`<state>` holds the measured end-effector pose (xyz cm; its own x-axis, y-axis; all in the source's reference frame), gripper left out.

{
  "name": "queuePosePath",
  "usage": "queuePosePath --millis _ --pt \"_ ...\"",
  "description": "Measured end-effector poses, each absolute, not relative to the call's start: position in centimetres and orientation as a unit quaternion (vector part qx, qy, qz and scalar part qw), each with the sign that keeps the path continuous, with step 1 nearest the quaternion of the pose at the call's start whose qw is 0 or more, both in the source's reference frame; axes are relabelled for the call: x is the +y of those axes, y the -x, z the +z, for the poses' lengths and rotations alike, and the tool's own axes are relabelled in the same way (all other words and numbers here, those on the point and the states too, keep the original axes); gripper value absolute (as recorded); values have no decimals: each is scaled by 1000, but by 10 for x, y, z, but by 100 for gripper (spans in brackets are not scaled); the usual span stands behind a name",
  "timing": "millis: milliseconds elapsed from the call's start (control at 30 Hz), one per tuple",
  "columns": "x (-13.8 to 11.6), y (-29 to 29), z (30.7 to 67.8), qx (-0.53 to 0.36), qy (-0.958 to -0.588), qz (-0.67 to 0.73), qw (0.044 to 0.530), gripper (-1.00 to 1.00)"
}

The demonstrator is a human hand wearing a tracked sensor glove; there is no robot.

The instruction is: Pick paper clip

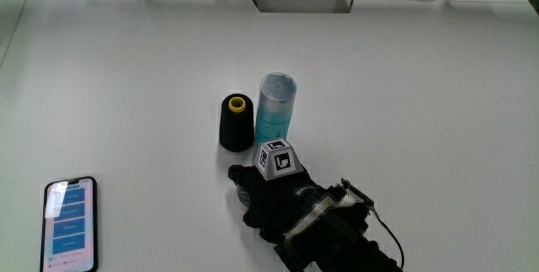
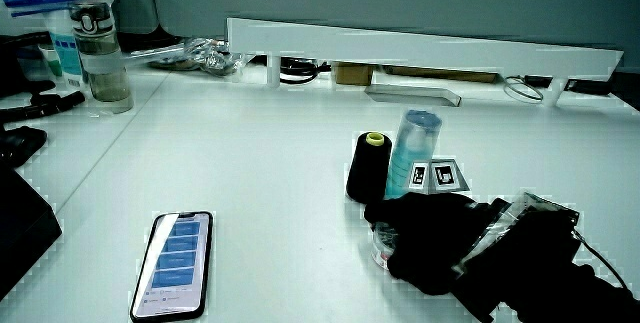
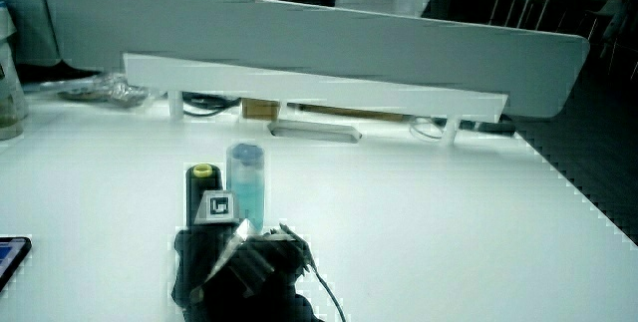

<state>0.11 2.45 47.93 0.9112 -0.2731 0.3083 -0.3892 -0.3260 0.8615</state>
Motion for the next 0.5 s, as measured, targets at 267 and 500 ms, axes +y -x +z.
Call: queuePosePath --millis 267,500 --pt "25 0 502 -195 -796 31 572 13" --pt "26 -2 517 -183 -795 21 578 43"
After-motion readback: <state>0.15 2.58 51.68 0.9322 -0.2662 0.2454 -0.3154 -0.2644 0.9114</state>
